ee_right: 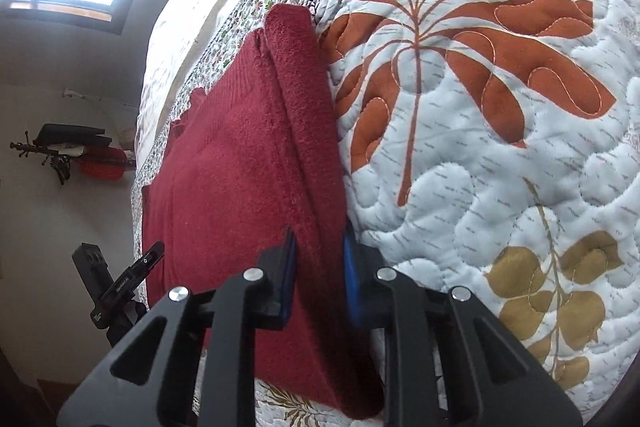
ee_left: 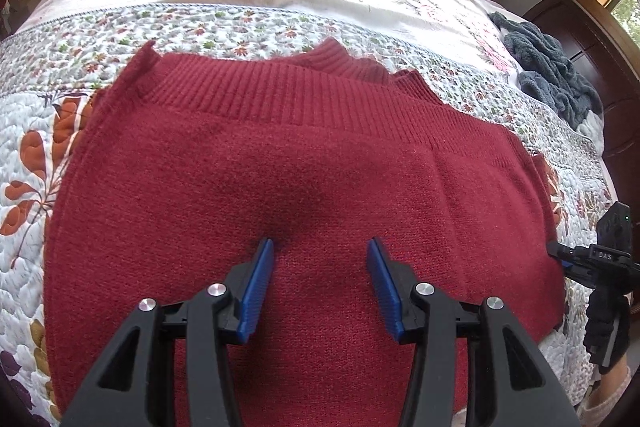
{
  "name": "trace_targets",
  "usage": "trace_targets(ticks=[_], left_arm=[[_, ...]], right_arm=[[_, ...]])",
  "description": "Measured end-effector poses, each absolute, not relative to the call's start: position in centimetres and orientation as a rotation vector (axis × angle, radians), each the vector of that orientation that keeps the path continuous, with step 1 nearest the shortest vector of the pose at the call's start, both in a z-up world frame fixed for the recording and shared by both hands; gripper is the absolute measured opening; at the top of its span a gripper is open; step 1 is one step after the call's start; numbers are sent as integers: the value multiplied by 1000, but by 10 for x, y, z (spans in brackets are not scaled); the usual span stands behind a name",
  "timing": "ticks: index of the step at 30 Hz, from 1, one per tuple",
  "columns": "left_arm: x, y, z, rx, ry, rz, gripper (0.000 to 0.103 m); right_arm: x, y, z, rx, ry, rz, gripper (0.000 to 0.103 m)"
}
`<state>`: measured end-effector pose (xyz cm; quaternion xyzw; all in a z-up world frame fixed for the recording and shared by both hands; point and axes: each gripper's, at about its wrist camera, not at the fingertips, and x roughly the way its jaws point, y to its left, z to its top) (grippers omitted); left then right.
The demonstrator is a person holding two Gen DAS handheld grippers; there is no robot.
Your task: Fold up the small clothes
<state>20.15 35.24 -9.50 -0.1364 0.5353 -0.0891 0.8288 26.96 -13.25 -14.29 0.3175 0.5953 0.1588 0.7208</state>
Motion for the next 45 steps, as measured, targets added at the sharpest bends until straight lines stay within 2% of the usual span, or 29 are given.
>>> trace_targets(ticks=[10,20,25,33,45], left_arm=[[204,349,-98,-274,1147,-172,49],[185,367,-56,-340,1092,-198,49],[176,377,-44,-341,1072,-205,49],[170,394,-42,-380,1069,-195,49],[175,395,-44,-437,1070,-218,49]], right_arm=[[272,-130,-139,711,1341,305,17],[281,-48,-40,508,1289,423,14],[289,5,-20,404,1306,461,14],[299,65,-39,280,1373,435,14],[303,84,-86,332,1446,426,17]])
